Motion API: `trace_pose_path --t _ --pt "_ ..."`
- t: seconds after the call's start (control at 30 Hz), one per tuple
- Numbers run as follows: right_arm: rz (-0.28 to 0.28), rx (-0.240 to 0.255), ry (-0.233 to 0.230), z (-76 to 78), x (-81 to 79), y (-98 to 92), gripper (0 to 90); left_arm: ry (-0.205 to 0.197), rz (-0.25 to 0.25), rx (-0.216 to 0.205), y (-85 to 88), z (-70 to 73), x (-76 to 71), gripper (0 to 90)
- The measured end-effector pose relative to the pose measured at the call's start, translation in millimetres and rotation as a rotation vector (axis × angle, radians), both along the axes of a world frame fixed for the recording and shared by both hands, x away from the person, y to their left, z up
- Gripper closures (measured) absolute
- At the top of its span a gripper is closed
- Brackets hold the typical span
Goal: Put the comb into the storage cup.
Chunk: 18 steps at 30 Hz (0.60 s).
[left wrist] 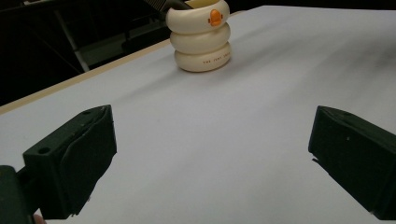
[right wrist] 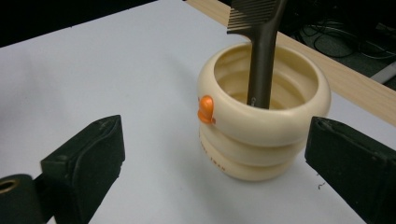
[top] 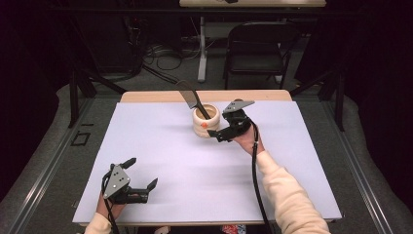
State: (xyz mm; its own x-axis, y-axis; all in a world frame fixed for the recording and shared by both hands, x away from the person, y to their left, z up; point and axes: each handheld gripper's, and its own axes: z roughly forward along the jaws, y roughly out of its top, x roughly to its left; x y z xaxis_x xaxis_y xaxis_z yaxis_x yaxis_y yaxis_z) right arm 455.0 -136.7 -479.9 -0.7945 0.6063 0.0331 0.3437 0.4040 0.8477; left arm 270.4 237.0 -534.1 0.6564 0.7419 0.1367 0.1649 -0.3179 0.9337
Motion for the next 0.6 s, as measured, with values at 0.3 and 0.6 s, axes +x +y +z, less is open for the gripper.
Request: trace_pose_path --t 0.3,0.6 --pt "0.004 -0.029 0.021 -6.9 -15.5 -12.5 0.0 -0.004 -0.002 0.002 0.3 0.2 -0.3 1.0" --pt "0.019 -0.051 0.046 -12.9 -29.6 -15.9 0.0 -0.006 -0.006 0.0 1.3 0.6 -0.8 1.0"
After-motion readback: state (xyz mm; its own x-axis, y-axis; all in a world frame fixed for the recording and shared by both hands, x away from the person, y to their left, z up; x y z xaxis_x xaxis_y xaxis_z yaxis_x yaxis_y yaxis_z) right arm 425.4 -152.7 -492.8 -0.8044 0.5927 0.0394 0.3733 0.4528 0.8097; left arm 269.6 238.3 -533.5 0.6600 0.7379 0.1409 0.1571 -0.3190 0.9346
